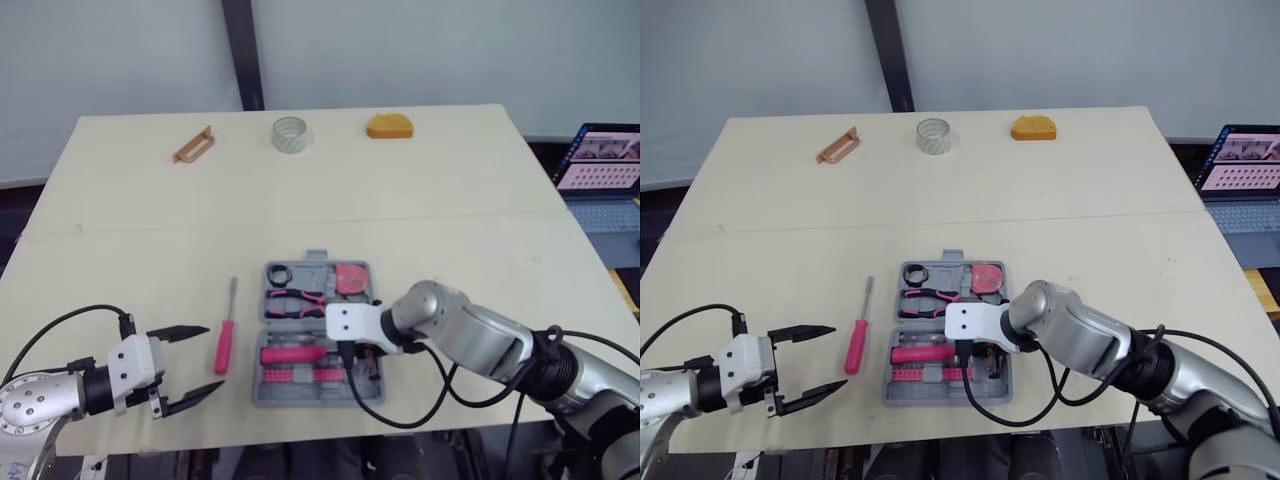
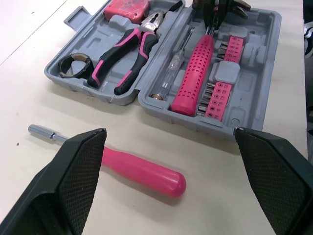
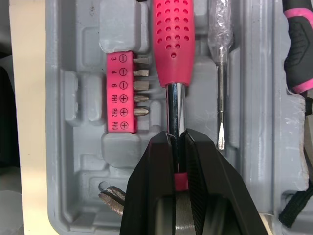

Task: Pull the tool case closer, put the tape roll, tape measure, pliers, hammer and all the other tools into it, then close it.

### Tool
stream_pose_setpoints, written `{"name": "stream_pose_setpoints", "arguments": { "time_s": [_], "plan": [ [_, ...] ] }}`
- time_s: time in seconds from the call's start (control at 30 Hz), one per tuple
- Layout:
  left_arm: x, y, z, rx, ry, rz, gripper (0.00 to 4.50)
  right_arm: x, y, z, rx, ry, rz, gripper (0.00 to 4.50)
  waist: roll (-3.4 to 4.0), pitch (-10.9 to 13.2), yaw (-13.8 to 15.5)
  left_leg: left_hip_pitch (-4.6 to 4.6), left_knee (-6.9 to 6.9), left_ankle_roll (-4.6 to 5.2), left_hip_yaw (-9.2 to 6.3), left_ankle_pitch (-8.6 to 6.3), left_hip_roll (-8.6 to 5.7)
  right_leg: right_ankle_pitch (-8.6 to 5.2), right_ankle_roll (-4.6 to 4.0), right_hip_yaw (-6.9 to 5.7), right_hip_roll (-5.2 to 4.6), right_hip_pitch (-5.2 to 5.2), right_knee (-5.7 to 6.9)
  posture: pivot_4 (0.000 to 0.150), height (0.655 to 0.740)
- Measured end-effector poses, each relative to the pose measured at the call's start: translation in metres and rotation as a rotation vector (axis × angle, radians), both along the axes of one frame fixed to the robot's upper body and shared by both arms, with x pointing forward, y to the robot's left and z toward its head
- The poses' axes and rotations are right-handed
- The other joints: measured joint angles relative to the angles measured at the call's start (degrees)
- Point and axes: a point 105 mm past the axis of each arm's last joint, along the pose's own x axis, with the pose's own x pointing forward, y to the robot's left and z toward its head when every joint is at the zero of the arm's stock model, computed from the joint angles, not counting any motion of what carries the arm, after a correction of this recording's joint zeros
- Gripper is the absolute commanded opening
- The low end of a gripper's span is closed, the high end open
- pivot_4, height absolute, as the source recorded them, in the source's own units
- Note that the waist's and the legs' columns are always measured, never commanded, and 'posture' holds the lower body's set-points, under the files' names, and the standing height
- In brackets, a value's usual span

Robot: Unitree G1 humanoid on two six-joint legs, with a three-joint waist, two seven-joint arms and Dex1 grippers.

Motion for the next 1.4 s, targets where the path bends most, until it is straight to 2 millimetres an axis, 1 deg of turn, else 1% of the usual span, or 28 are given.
{"name": "stream_pose_setpoints", "arguments": {
  "time_s": [1.07,1.13,1.17,1.2,1.3,1.37,1.4],
  "plan": [
    [0.0034,0.0003,0.0006,0.014,-0.016,-0.005,4.50,-0.0006,0.0020,-0.0025,0.002,-0.002,0.000,0.02,0.00,0.0,0.0,0.00,0.00,0.00,0.00,0.00,0.00,0.00,0.00,0.00,0.00,0.00,0.01,0.150,0.7400],
    [0.0035,0.0003,0.0006,0.014,-0.017,-0.005,4.50,-0.0007,0.0020,-0.0025,0.002,-0.002,0.000,0.92,0.00,0.0,0.0,0.00,0.00,0.00,0.00,0.00,0.00,0.00,0.00,0.00,0.00,0.00,0.01,0.150,0.7400],
    [0.0035,0.0002,0.0006,0.015,-0.017,-0.005,4.50,-0.0009,0.0023,-0.0023,0.003,-0.002,0.002,1.21,0.00,0.0,0.0,0.01,0.00,0.00,0.00,0.00,0.00,0.00,0.00,0.00,0.00,0.00,0.01,0.150,0.7400],
    [0.0036,0.0002,0.0006,0.015,-0.017,-0.006,4.50,-0.0012,0.0025,-0.0022,0.003,-0.002,0.003,1.63,-0.01,0.0,0.0,0.01,0.00,0.00,0.00,0.00,0.00,0.00,0.00,0.00,0.00,0.00,0.01,0.150,0.7400],
    [0.0041,-0.0005,0.0003,0.014,-0.017,-0.008,4.50,-0.0023,0.0030,-0.0018,0.005,0.001,0.009,3.00,-0.02,0.0,0.0,0.01,0.00,0.00,0.00,0.00,0.00,0.00,0.00,0.00,0.00,0.01,0.01,0.150,0.7400],
    [0.0044,-0.0012,0.0001,0.013,-0.016,-0.011,4.50,-0.0022,0.0026,-0.0018,0.003,0.002,0.006,4.10,-0.02,0.0,0.0,0.01,0.00,0.00,0.00,0.00,0.00,0.00,0.00,0.00,0.00,0.00,0.01,0.150,0.7400],
    [0.0044,-0.0013,0.0001,0.012,-0.016,-0.011,4.50,-0.0034,0.0030,-0.0015,0.005,0.006,0.011,4.47,-0.02,0.0,0.0,0.01,0.00,0.00,0.00,0.00,0.00,0.00,0.00,0.00,0.00,0.00,0.01,0.150,0.7400]
  ]
}}
